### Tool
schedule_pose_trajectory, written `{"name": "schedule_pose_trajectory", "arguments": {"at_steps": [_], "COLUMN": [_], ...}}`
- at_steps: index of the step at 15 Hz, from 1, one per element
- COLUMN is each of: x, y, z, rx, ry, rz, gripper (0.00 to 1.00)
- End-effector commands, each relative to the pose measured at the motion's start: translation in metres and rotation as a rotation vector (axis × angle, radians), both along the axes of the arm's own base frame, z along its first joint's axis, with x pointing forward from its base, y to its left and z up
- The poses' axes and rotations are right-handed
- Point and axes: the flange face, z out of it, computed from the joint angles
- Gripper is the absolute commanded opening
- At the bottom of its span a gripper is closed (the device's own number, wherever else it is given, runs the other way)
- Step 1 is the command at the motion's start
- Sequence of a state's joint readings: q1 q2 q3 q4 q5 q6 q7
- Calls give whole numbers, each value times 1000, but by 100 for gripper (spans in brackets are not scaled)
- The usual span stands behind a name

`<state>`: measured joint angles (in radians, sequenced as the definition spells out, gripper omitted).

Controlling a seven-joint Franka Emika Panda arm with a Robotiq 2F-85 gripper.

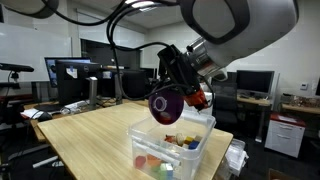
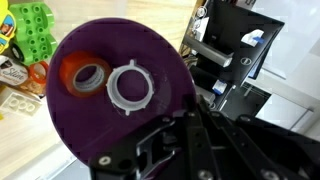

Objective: Pour the contents in the purple bowl into the clear container

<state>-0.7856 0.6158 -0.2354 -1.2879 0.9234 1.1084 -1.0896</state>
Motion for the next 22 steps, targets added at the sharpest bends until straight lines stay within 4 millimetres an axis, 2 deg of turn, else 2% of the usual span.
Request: {"name": "schedule_pose_trajectory", "arguments": {"at_steps": [1,7,12,16,18,22], "x": [-6,-7,1,13,19,37], "y": [-16,-33,-36,-30,-25,-1], "z": [6,15,17,22,31,60], "rx": [117,243,288,224,90,-94], "ry": [-28,-90,-112,-100,-81,-70], "rz": [-23,-69,-77,-72,-81,-67], "gripper": [1,1,1,1,1,1]}}
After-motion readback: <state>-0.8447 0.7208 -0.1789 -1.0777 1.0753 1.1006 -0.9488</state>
